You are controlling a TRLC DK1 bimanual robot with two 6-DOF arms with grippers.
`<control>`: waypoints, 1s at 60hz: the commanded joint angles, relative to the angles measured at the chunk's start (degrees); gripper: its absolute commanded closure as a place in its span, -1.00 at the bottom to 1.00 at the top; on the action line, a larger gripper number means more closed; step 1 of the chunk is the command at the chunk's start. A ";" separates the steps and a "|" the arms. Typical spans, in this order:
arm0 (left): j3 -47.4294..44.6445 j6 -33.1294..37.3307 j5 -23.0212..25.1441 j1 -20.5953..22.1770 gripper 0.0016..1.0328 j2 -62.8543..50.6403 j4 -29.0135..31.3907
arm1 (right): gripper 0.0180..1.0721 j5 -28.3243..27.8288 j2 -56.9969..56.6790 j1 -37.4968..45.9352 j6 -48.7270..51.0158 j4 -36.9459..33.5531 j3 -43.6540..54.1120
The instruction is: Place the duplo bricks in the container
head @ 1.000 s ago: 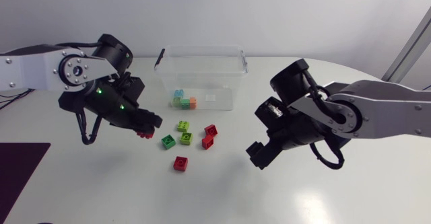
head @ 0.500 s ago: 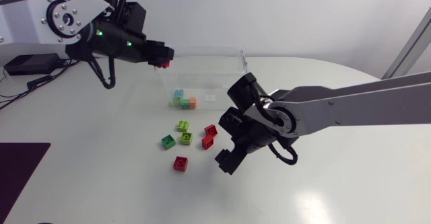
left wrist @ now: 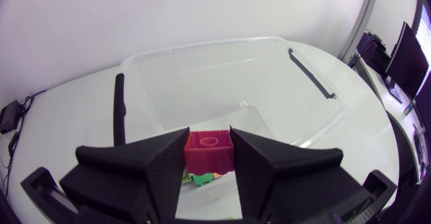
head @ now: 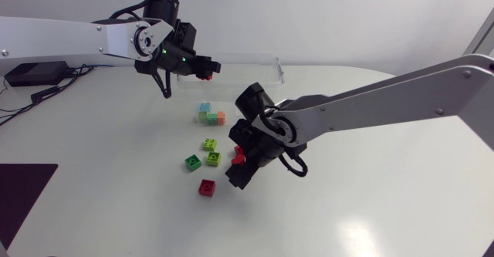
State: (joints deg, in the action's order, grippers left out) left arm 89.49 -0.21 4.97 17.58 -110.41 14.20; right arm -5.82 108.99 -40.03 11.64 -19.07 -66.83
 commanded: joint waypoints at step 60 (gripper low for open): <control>4.73 -1.64 1.80 -2.73 -0.91 7.40 3.56 | -0.23 1.96 8.52 -1.10 -2.06 -4.22 -9.46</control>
State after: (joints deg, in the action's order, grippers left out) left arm 95.44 -0.34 6.07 15.25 -108.29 16.69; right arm -4.54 115.13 -40.69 10.70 -22.35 -74.72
